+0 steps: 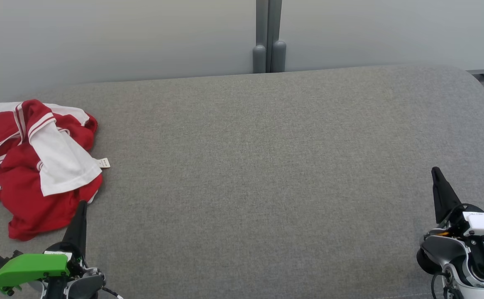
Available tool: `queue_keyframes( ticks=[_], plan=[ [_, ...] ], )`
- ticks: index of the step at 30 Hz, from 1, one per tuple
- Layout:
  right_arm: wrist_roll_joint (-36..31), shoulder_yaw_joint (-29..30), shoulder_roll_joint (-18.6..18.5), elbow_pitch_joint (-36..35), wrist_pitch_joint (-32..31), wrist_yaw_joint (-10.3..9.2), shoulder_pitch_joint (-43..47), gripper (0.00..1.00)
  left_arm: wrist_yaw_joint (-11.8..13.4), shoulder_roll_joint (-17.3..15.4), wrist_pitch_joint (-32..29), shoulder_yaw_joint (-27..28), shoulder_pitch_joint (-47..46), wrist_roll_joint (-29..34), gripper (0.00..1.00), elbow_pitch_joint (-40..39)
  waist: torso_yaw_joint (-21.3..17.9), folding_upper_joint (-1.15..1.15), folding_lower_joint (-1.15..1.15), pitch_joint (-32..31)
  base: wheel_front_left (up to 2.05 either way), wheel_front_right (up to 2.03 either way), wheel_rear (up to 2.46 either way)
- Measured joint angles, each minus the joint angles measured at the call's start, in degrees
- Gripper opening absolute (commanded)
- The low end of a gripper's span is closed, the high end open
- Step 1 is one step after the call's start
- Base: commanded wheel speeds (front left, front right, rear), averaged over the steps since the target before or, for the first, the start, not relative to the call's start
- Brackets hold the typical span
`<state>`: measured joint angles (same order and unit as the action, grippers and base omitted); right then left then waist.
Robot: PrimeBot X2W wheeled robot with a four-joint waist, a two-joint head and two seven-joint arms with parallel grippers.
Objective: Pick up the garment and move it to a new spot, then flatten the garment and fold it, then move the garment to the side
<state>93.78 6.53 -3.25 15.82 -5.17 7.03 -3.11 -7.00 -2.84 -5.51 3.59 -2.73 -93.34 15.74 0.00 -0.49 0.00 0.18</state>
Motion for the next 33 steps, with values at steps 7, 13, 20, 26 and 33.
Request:
queue_keyframes(
  ticks=[7,13,20,26,33],
  plan=[
    [-0.01,0.00,0.01,0.00,0.00,0.00,0.00,0.00,0.00,0.00,0.00,0.01,0.00,0.00,0.00,0.00,0.00,0.00,0.00,0.00,0.00,0.00,0.00],
    [-0.01,0.01,0.01,0.00,0.00,0.00,0.00,0.00,0.00,0.01,0.00,0.01,0.00,0.00,0.00,0.00,0.00,0.00,0.00,0.00,0.00,0.00,0.00],
    [-0.05,-0.12,1.34,2.74,0.02,-0.09,2.72,1.00,0.03,0.91,0.00,-0.22,2.56,0.00,1.00,2.67,0.00,0.00,0.00,0.00,0.00,0.00,0.00],
    [-0.20,-0.53,1.37,2.00,0.55,-0.10,2.86,1.00,0.03,1.07,0.05,-0.34,2.72,0.00,1.00,2.31,0.01,0.01,0.00,-0.02,0.00,0.00,0.00],
    [-1.34,-1.46,1.37,0.51,1.82,-0.10,2.86,1.00,0.03,1.07,0.63,-0.77,2.69,0.41,1.00,1.45,0.05,0.01,0.00,-0.06,0.00,0.00,0.00]
  ],
)
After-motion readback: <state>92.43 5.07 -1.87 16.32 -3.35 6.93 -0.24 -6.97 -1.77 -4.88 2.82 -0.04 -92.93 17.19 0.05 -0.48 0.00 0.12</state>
